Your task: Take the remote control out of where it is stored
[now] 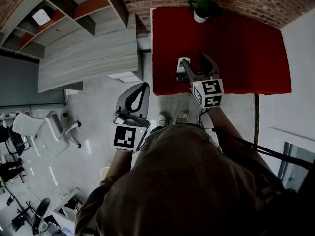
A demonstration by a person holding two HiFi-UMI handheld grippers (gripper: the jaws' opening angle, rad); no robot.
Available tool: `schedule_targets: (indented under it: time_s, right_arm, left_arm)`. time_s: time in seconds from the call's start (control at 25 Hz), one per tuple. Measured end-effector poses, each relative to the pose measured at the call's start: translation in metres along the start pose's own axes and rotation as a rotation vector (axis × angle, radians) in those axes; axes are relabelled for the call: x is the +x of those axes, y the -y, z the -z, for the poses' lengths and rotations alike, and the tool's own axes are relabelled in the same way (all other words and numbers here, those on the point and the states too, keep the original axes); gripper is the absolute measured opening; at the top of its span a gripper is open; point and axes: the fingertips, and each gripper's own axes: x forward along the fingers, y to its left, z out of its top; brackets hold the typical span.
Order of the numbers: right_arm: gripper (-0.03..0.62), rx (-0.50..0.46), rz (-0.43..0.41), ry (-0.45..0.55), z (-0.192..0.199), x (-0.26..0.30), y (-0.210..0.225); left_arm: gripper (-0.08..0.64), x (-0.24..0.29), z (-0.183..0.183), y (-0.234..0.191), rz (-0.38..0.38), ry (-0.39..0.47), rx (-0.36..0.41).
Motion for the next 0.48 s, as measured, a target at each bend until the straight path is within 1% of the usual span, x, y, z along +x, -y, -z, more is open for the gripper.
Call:
schedule_targets:
  time_s: [0.36, 0.48]
  right_arm:
    - [0.268, 0.011, 0.008, -0.072, 0.027, 0.023, -0.001]
    - [0.273, 0.02, -0.002, -0.084, 0.035, 0.029, -0.002]
  left_arm:
    - [0.009, 0.002, -0.003, -0.006, -0.008, 0.0, -0.012]
    - [0.009, 0.004, -0.003, -0.007, -0.006, -0.005, -0.014]
